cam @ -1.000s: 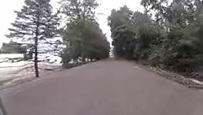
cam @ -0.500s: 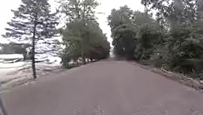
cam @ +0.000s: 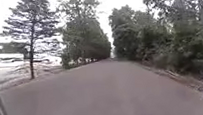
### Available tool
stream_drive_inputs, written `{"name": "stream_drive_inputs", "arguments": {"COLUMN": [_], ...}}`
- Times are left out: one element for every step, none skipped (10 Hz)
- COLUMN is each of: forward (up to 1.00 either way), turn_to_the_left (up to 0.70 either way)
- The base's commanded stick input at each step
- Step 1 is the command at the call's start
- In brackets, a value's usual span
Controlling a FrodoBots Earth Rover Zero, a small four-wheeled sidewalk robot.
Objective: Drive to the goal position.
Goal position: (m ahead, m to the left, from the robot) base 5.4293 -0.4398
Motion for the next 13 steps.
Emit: {"name": "stream_drive_inputs", "arguments": {"forward": [0.70, 0.70, 0.70, 0.70, 0.70, 0.70, 0.70, 0.70, 0.70, 0.70, 0.70, 0.70, 0.70], "turn_to_the_left": [0.00, 0.00, 0.00, 0.00, 0.00, 0.00, 0.00, 0.00, 0.00, 0.00, 0.00, 0.00, 0.00]}}
